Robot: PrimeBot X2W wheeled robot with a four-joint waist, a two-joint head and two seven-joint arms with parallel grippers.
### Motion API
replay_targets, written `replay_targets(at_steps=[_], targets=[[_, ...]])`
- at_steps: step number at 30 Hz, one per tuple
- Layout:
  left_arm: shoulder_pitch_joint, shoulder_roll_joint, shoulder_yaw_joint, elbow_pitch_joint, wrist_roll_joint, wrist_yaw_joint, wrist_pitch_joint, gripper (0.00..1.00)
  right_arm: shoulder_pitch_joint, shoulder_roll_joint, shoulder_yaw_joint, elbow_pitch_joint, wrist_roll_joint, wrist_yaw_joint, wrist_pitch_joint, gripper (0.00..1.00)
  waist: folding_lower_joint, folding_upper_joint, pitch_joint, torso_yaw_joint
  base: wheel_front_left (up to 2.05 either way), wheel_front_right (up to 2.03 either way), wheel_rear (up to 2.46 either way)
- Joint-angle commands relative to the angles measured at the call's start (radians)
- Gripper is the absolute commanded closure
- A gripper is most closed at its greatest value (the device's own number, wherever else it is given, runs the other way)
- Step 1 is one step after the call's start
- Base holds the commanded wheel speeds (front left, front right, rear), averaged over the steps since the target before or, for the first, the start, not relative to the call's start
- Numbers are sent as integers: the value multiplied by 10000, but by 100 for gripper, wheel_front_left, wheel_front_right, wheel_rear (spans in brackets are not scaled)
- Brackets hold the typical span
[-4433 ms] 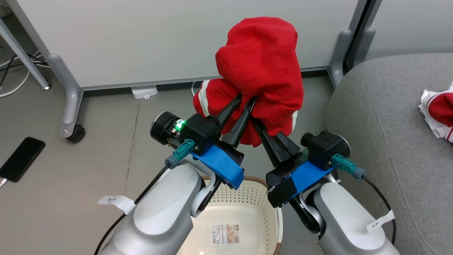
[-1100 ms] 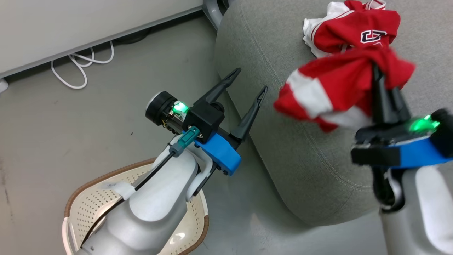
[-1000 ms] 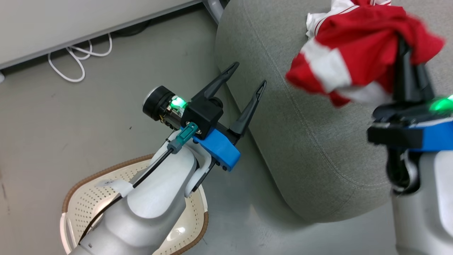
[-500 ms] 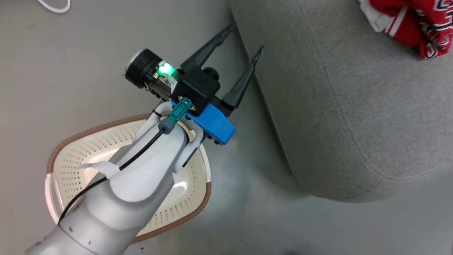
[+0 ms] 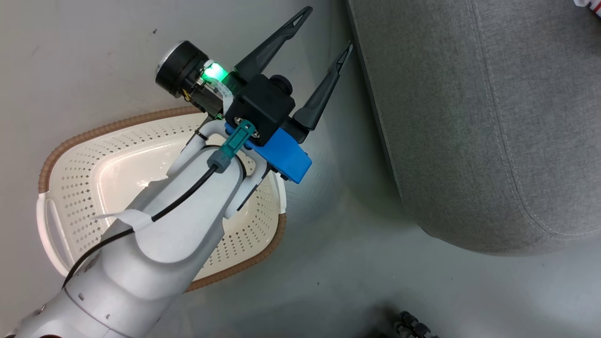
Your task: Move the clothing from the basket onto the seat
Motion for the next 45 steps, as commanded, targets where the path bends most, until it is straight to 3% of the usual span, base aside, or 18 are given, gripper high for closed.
replay_targets(at_steps=[1, 8, 14, 15, 16, 17, 38, 45], targets=[[-205, 2, -27, -64, 35, -14, 3, 0, 172, 77, -27, 89, 6, 5, -38, 100, -2, 0, 50, 30, 0, 0, 0], [-321, 21, -110, -124, 24, -39, -8, 0, 1015, 802, -114, 880, 16, 5, -38, 100, -2, 0, 180, 49, 0, 0, 0], [-360, 59, -150, -49, -29, -12, -76, 0, 1261, 1041, -12, 1385, 119, 5, -38, 100, -2, 0, 128, 19, 0, 0, 0], [-343, 65, -157, -30, -45, -2, -93, 0, 1296, 1053, -4, 1383, 125, 5, -38, 82, -2, 0, 91, 9, 0, 0, 0], [-307, 61, -165, -5, -56, 9, -121, 0, 1341, 1071, 2, 1362, 142, 5, -38, 21, -2, 0, 34, -2, 0, 0, 0], [-260, 49, -171, 20, -63, 19, -147, 0, 1402, 1095, 20, 1335, 153, 5, -38, 0, -2, 0, -40, -11, 0, 0, 0], [1440, -313, 377, 603, -862, 361, -1011, 0, 5171, 1806, 819, -1253, -550, 5, -36, 0, -2, 0, -3034, 366, 0, 0, 0], [2411, -217, 1290, -53, -705, 669, -1023, 0, 5893, 2030, 1674, -2354, -655, 5, -38, 0, -2, 0, -3943, 800, 0, 0, 0]])
